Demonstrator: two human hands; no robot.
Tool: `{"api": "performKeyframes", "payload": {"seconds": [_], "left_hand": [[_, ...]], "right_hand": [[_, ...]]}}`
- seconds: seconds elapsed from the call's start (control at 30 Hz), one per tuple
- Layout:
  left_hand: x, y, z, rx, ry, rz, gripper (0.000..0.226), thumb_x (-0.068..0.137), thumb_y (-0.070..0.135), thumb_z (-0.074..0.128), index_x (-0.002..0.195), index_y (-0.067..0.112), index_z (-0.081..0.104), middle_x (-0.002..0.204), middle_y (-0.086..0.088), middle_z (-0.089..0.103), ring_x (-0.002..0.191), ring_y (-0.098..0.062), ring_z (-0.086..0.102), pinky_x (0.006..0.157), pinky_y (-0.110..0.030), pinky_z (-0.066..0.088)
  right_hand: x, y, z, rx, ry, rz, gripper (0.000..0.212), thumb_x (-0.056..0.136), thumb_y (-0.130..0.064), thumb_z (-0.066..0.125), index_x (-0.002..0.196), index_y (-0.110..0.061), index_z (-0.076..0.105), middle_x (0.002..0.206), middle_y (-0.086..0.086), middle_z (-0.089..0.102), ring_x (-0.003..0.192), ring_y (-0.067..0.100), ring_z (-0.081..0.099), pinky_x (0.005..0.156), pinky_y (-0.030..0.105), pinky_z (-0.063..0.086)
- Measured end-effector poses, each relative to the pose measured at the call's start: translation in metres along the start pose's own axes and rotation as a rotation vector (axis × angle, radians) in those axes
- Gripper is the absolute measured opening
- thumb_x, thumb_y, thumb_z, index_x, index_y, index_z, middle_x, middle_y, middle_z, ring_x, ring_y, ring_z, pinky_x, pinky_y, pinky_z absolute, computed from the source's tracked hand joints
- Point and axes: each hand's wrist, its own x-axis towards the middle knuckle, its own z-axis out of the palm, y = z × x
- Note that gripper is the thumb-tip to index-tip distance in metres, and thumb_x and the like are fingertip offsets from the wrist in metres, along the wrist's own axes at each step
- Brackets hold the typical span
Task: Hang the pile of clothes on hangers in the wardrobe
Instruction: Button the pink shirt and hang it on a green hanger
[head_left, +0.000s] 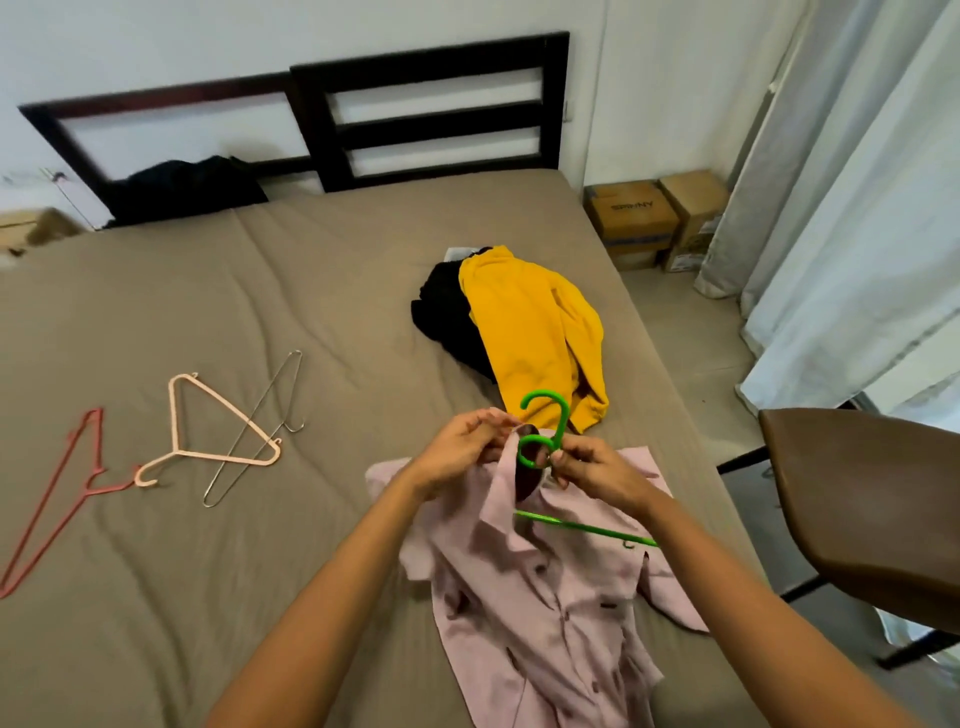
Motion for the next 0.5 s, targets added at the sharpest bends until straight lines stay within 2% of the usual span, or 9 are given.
{"api": "performKeyframes", "payload": {"seconds": [0.03, 0.07, 0.1, 0.13, 0.2, 0.27, 0.33, 0.4, 0.5], "left_hand": [[-0.005, 0.001, -0.009, 0.211, -0.003, 0.045, 0.043, 0.100, 0.035, 0.032, 0.119, 0.005, 0.057, 0.107, -0.008, 0.062, 0.096, -0.012, 0.058, 0.086, -0.024, 0.046], [-0.008, -0.003, -0.021, 0.583, 0.006, 0.102, 0.056, 0.095, 0.052, 0.029, 0.123, 0.011, 0.055, 0.117, -0.007, 0.060, 0.106, -0.016, 0.055, 0.092, -0.029, 0.042], [-0.012, -0.008, -0.031, 0.944, 0.031, 0.140, 0.069, 0.087, 0.067, 0.026, 0.125, 0.016, 0.054, 0.123, -0.005, 0.059, 0.113, -0.019, 0.052, 0.096, -0.034, 0.038], [-0.015, -0.014, -0.040, 1.157, 0.033, 0.158, 0.077, 0.080, 0.074, 0.021, 0.124, 0.020, 0.054, 0.123, -0.003, 0.059, 0.116, -0.021, 0.052, 0.096, -0.036, 0.037], [-0.021, -0.025, -0.050, 1.125, -0.002, 0.222, 0.072, 0.079, 0.068, 0.016, 0.111, 0.018, 0.057, 0.112, -0.004, 0.064, 0.105, -0.025, 0.058, 0.087, -0.036, 0.042], [-0.029, -0.033, -0.054, 1.009, 0.014, 0.287, 0.066, 0.084, 0.067, 0.018, 0.096, 0.014, 0.056, 0.098, -0.007, 0.066, 0.091, -0.027, 0.061, 0.077, -0.036, 0.044], [-0.038, -0.033, -0.062, 0.987, 0.052, 0.333, 0.062, 0.087, 0.064, 0.020, 0.091, 0.014, 0.055, 0.092, -0.007, 0.066, 0.086, -0.025, 0.060, 0.074, -0.035, 0.044], [-0.046, -0.026, -0.066, 0.971, 0.078, 0.391, 0.053, 0.088, 0.056, 0.023, 0.089, 0.014, 0.054, 0.090, -0.004, 0.065, 0.084, -0.023, 0.059, 0.071, -0.034, 0.044], [-0.053, -0.016, -0.071, 1.153, 0.107, 0.396, 0.031, 0.096, 0.042, 0.037, 0.094, 0.017, 0.055, 0.099, -0.001, 0.065, 0.093, -0.021, 0.059, 0.064, -0.029, 0.036]], "right_hand": [[0.000, -0.005, 0.002, 0.063, -0.015, 0.009, 0.020, 0.098, -0.002, 0.044, 0.101, 0.008, 0.060, 0.058, -0.011, 0.056, 0.047, -0.002, 0.046, 0.048, 0.009, 0.033], [-0.001, -0.008, 0.005, 0.119, -0.040, 0.001, 0.019, 0.097, -0.002, 0.044, 0.101, 0.007, 0.060, 0.056, -0.011, 0.055, 0.044, -0.002, 0.044, 0.044, 0.009, 0.030], [-0.001, -0.010, 0.007, 0.162, -0.066, 0.015, 0.017, 0.096, -0.006, 0.047, 0.098, 0.004, 0.060, 0.056, -0.009, 0.055, 0.044, -0.002, 0.043, 0.042, 0.010, 0.028], [-0.001, -0.013, 0.009, 0.212, -0.092, 0.010, 0.018, 0.096, -0.012, 0.049, 0.095, 0.001, 0.061, 0.057, -0.007, 0.054, 0.044, 0.002, 0.042, 0.041, 0.012, 0.027], [0.003, -0.015, 0.011, 0.270, -0.172, 0.071, 0.023, 0.096, -0.018, 0.049, 0.092, 0.001, 0.060, 0.058, -0.002, 0.056, 0.041, 0.006, 0.038, 0.040, 0.013, 0.026], [0.005, -0.021, 0.013, 0.392, -0.281, 0.171, 0.035, 0.096, -0.026, 0.041, 0.094, 0.003, 0.058, 0.066, 0.014, 0.058, 0.040, 0.009, 0.037, 0.040, 0.016, 0.031], [0.009, -0.024, 0.017, 0.507, -0.400, 0.347, 0.041, 0.099, -0.032, 0.033, 0.103, -0.004, 0.062, 0.090, 0.024, 0.061, 0.054, 0.016, 0.052, 0.049, 0.026, 0.048], [0.013, -0.023, 0.020, 0.351, -0.397, 0.463, 0.031, 0.094, -0.037, 0.045, 0.103, -0.018, 0.068, 0.104, 0.017, 0.066, 0.072, 0.018, 0.062, 0.065, 0.035, 0.057], [0.012, -0.031, 0.032, 0.126, -0.564, 0.539, 0.020, 0.085, -0.043, 0.061, 0.089, -0.024, 0.066, 0.083, 0.003, 0.059, 0.066, 0.015, 0.057, 0.052, 0.026, 0.047]]}}
